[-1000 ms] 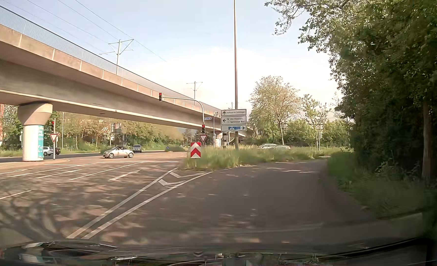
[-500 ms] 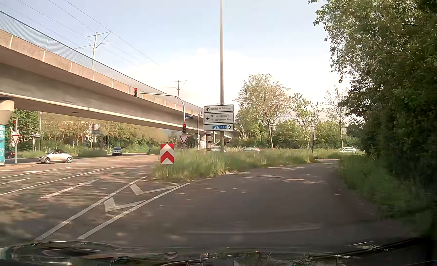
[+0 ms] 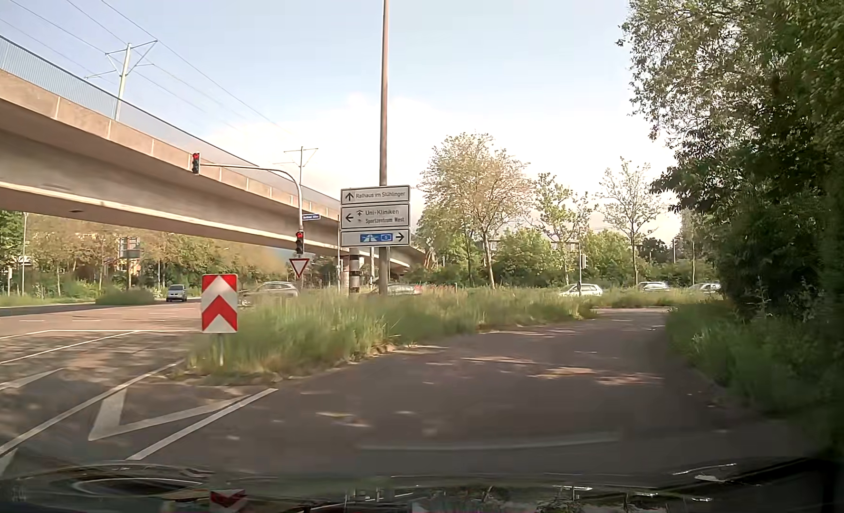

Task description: Follow the waypoints while adhering to traffic rules and regulations

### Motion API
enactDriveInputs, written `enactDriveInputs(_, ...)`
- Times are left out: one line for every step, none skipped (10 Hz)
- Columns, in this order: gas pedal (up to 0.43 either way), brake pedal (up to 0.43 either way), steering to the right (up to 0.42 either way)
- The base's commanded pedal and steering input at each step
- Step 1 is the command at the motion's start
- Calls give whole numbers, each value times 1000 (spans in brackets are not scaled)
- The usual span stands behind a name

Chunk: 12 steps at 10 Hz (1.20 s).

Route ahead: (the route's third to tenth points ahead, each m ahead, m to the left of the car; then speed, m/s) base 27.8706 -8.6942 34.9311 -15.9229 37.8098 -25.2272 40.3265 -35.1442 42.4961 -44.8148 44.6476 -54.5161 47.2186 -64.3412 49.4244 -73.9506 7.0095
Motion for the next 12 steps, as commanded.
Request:
enactDriveInputs(20, 0, 93)
enactDriveInputs(28, 0, 95)
enactDriveInputs(39, 0, 98)
enactDriveInputs(47, 0, 104)
enactDriveInputs(47, 0, 111)
enactDriveInputs(47, 0, 116)
enactDriveInputs(47, 0, 121)
enactDriveInputs(47, 0, 123)
enactDriveInputs(47, 0, 123)
enactDriveInputs(47, 0, 122)
enactDriveInputs(47, 0, 122)
enactDriveInputs(47, 0, 122)
